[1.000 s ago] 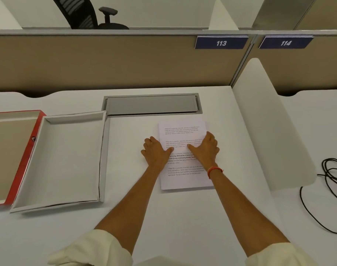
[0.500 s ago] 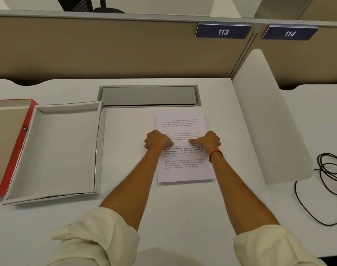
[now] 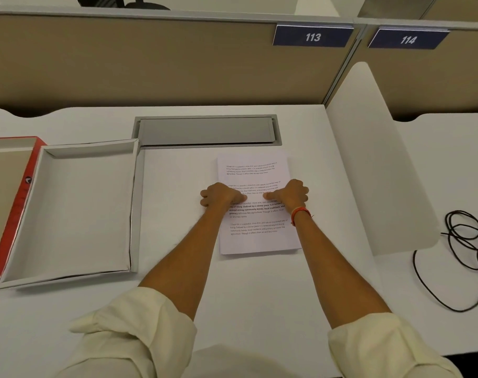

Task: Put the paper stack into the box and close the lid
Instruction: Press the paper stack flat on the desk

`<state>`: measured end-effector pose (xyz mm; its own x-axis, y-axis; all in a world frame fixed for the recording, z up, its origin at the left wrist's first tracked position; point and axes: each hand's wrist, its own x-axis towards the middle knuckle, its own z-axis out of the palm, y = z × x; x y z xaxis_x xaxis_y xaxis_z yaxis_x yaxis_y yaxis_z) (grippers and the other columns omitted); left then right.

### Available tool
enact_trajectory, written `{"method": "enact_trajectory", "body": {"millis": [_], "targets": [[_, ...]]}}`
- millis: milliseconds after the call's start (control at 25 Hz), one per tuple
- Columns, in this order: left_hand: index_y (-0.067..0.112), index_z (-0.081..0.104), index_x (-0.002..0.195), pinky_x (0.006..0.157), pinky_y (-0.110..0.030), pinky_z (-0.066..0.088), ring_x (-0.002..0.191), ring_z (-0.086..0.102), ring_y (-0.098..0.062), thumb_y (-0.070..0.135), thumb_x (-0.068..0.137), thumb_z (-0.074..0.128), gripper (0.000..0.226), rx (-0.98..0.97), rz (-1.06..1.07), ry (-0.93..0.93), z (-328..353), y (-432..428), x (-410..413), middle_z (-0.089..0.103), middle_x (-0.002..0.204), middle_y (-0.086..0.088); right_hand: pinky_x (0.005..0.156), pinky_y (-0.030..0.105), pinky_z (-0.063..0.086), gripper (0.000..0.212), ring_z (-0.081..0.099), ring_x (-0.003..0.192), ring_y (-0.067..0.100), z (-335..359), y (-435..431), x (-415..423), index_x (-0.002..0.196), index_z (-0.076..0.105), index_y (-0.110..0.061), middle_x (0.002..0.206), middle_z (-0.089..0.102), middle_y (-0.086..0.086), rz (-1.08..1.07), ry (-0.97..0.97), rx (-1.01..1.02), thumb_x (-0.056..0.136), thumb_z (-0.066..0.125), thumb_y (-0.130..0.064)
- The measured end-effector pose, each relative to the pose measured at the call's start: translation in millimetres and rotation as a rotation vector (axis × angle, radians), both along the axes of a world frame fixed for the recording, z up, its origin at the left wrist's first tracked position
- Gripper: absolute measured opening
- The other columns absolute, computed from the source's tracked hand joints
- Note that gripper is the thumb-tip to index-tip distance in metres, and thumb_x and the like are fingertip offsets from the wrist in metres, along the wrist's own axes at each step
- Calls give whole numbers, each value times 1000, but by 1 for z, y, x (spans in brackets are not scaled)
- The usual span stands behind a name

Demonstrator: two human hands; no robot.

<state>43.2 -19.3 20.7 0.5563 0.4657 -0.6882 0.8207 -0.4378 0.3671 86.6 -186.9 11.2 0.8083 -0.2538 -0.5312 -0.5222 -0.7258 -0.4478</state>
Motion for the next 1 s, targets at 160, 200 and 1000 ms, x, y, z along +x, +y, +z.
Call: {"method": "enact_trajectory", "body": {"millis": [160,200,1000], "targets": [[4,39,136,100,-40,46,127,49,-31,43,68,85,91,64,4,15,4,-13,2,48,136,-15,103,51,46,95,55,121,36,0,-5,-1,129,39,-3,131,54,18,-41,-21,92,58,92,-38],[3,38,136,99,-41,47,125,52,-32,40,68,86,91,43,11,7,5,-13,3,48,134,-15,104,52,45,94,55,121,37,-1,-5,-1,129,39,-3,131,55,18,-39,-18,91,59,91,-38],[8,56,114,86,-46,61,98,72,-27,20,70,88,56,-348,352,-527,-3,4,-23,70,120,-12,78,32,56,65,67,103,30,14,-8,-20,111,57,0,117,67,16,-90,-257,339,63,90,-28]]}}
